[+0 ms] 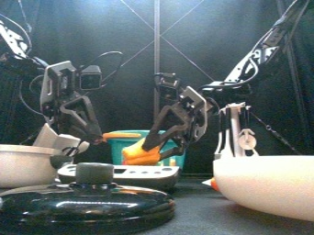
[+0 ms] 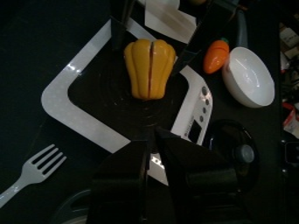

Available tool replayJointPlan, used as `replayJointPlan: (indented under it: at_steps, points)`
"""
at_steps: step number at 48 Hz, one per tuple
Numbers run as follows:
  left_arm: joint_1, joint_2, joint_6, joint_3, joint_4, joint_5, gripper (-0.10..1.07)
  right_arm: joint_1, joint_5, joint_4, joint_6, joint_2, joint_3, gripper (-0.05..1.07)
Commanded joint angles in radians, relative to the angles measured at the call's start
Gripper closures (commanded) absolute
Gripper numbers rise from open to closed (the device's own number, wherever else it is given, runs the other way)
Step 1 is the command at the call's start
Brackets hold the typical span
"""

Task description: Reorient squash on stove

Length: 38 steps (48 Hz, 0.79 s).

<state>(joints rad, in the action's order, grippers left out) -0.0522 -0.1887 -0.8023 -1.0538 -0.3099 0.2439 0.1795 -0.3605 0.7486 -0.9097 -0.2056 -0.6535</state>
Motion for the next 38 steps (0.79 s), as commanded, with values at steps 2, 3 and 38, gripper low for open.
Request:
replayJointPlan:
  at_steps: [2, 3, 38]
  points:
    - [-0.003, -0.009, 0.002, 0.009, 0.000, 0.003, 0.40, 0.000, -0.002, 0.000, 0.000, 0.018, 0.020, 0.11]
    - [-0.003, -0.009, 0.002, 0.009, 0.000, 0.000, 0.40, 0.000, -0.002, 0.000, 0.000, 0.018, 0.020, 0.13]
    - [-0.008, -0.009, 0.002, 0.009, 0.002, -0.009, 0.40, -0.083, 0.130, -0.035, 0.005, 0.044, 0.025, 0.32]
